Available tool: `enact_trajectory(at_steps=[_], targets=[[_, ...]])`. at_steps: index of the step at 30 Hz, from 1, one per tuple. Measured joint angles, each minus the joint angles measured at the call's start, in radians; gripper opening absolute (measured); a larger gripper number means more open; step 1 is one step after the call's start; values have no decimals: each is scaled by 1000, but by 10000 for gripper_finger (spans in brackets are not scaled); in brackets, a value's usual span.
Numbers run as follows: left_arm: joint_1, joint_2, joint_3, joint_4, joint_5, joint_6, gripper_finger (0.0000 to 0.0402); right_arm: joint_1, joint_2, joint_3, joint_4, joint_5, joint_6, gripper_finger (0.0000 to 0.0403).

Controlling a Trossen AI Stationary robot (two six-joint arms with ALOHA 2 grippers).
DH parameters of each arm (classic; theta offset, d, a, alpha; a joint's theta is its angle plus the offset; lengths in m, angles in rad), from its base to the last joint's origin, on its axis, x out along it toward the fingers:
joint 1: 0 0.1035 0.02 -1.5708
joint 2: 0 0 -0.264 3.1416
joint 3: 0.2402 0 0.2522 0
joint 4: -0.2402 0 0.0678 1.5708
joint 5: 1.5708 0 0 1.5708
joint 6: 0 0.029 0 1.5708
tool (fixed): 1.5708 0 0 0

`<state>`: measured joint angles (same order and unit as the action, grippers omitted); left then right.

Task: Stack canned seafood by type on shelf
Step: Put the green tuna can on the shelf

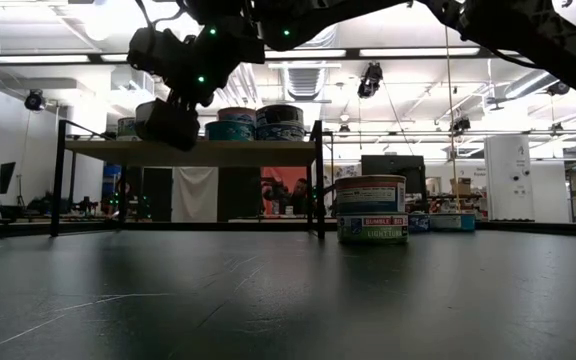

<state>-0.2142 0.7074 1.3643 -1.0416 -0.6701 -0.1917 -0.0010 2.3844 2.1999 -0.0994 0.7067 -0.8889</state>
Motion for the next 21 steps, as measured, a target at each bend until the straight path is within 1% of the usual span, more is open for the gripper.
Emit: enact_trajectory(at_steps=[6, 18, 21], targets=[[0, 0, 0, 0, 0, 0, 361, 0, 0, 1, 0, 0, 3, 242], [0, 0, 0, 0, 0, 0, 361, -11, 0, 2, 0, 3, 79, 305], [0, 0, 0, 0, 0, 0, 361, -16, -2, 2, 0, 19, 91, 317]])
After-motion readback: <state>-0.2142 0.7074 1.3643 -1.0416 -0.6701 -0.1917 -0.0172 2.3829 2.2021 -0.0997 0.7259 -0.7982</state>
